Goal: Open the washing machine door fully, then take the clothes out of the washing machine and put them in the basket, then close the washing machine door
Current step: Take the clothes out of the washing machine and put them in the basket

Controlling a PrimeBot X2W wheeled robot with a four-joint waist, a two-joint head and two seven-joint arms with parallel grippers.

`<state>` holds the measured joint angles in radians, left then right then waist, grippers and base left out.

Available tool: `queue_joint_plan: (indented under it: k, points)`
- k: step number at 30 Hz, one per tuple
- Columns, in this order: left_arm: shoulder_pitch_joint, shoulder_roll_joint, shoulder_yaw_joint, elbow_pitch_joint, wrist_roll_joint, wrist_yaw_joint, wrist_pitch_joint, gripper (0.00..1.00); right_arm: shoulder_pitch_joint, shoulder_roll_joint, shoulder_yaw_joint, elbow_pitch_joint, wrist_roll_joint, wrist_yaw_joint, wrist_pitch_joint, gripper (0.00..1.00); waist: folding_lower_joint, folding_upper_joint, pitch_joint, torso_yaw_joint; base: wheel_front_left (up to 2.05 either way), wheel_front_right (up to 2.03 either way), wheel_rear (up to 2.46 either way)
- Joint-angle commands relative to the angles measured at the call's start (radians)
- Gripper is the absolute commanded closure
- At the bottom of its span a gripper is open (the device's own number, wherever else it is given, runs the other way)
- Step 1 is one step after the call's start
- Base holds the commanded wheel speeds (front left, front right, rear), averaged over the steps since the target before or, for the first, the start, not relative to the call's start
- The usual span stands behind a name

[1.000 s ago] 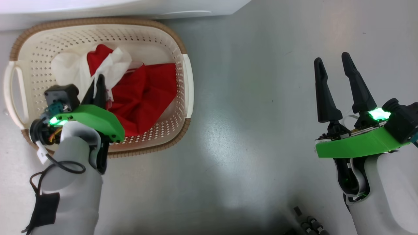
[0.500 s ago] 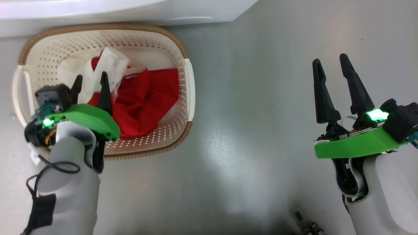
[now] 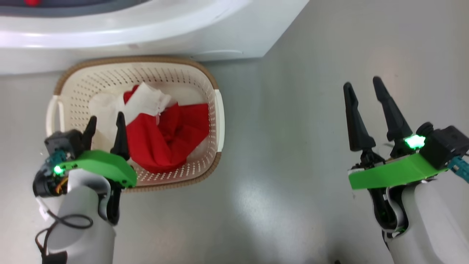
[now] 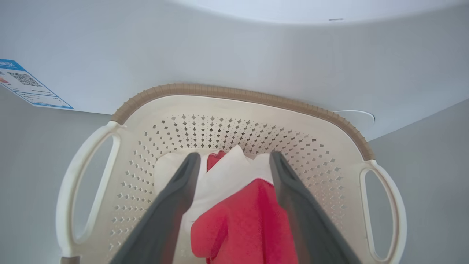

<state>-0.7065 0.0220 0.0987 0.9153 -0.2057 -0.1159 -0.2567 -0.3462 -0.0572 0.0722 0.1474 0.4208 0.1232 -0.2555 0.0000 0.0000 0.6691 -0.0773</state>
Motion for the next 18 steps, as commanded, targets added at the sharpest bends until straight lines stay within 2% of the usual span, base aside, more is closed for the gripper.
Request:
queue_joint_plan:
  k: [1, 18]
  points:
    - [0.057, 0.029, 0.019, -0.030, -0.008, -0.005, -0.005, 0.00, 0.043, 0.001, 0.019, -0.015, -0.009, 0.008, -0.006, 0.00, 0.0000, 0.0000, -0.052, 0.010, 0.00, 0.00, 0.00]
    - [0.255, 0.028, 0.002, -0.326, -0.015, -0.014, -0.005, 0.00, 0.151, -0.024, 0.013, 0.017, -0.008, 0.008, -0.006, 0.00, 0.0000, 0.0000, -0.273, 0.046, 0.00, 0.00, 0.00]
